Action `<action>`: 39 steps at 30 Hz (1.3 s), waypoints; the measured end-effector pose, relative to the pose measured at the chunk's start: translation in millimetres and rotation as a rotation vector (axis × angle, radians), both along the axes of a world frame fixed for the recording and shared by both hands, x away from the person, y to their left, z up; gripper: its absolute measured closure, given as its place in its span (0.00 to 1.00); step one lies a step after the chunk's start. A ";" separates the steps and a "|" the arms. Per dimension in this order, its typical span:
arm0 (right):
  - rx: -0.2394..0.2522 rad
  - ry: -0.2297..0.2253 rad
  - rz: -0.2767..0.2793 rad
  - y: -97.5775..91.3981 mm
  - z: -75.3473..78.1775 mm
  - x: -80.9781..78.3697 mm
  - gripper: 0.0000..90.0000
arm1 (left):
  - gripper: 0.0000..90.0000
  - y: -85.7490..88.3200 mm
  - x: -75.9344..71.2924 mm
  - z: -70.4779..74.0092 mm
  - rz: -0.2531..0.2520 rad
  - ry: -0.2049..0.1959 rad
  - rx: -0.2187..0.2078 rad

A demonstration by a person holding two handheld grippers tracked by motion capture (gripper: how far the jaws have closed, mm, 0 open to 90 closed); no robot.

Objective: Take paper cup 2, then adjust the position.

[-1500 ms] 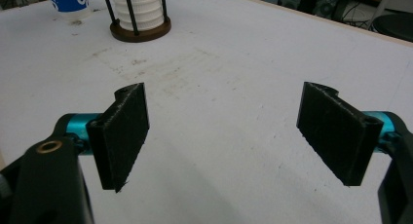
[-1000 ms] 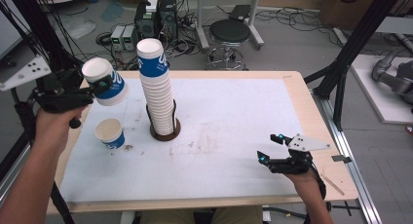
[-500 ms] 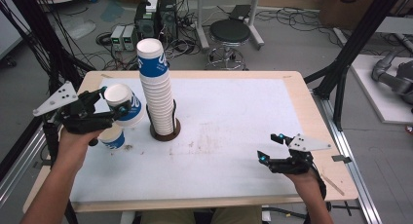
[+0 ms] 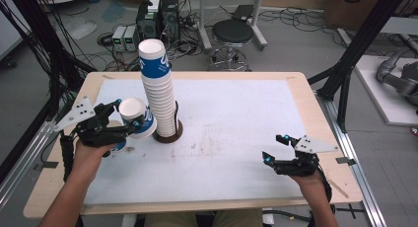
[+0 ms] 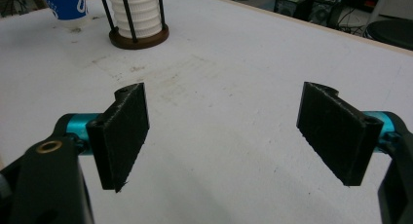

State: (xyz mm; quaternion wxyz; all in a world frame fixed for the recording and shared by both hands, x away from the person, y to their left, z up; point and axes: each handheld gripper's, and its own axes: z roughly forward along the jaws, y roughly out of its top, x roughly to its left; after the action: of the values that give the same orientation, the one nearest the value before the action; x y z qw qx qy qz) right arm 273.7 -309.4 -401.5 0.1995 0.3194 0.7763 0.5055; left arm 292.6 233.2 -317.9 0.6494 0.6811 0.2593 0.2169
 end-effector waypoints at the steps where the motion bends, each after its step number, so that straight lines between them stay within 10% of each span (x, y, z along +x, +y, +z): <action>1: -0.002 0.002 0.001 0.7 -0.7 0.3 0.22 | 0.32 -1.4 -0.2 -0.1 -0.004 0.001 0.000; 39: -0.004 0.004 0.083 22.5 2.0 2.3 0.22 | 0.32 -76.4 -0.6 -18.3 -0.165 0.025 0.014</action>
State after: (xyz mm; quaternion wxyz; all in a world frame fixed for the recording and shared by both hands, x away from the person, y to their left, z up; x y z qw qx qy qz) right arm 276.0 -286.9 -399.5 0.1773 0.2877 0.7904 0.5110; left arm 292.0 156.8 -336.2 0.6571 0.7072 0.2090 0.1559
